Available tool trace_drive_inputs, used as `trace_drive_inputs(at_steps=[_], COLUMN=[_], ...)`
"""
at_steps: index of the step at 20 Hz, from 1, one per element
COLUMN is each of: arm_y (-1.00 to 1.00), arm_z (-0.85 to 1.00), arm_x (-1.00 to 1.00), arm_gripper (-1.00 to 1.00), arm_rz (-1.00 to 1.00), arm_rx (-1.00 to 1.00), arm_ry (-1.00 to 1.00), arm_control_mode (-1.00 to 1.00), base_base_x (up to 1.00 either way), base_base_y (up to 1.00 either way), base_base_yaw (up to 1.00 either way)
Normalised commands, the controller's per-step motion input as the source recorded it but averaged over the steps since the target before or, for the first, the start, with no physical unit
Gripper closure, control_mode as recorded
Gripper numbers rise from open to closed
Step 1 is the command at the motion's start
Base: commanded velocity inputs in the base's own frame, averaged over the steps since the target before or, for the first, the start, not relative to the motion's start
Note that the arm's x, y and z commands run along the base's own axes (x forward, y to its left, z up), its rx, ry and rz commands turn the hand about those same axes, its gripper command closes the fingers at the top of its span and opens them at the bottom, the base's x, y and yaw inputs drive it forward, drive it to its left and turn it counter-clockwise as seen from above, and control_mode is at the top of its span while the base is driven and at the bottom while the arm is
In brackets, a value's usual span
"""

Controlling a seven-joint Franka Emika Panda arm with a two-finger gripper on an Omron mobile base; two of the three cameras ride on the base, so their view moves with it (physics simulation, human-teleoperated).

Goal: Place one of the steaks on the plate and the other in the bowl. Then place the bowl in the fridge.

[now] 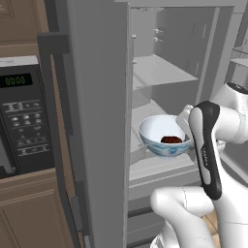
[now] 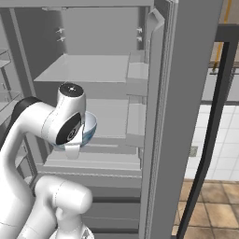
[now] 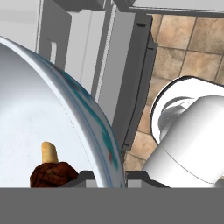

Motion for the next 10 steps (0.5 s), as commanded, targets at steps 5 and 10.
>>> trace_drive_inputs(at_steps=[5,10], arm_y=[0.00,0.00], arm_z=[0.00,0.00], arm_x=[0.00,0.00], arm_gripper=[1.00,1.00], arm_rz=[0.00,0.00], arm_rx=[0.00,0.00], arm_ry=[0.00,0.00], arm_control_mode=[1.00,1.00], base_base_x=[0.00,0.00], base_base_y=[0.10,0.01], base_base_yaw=[0.00,0.00])
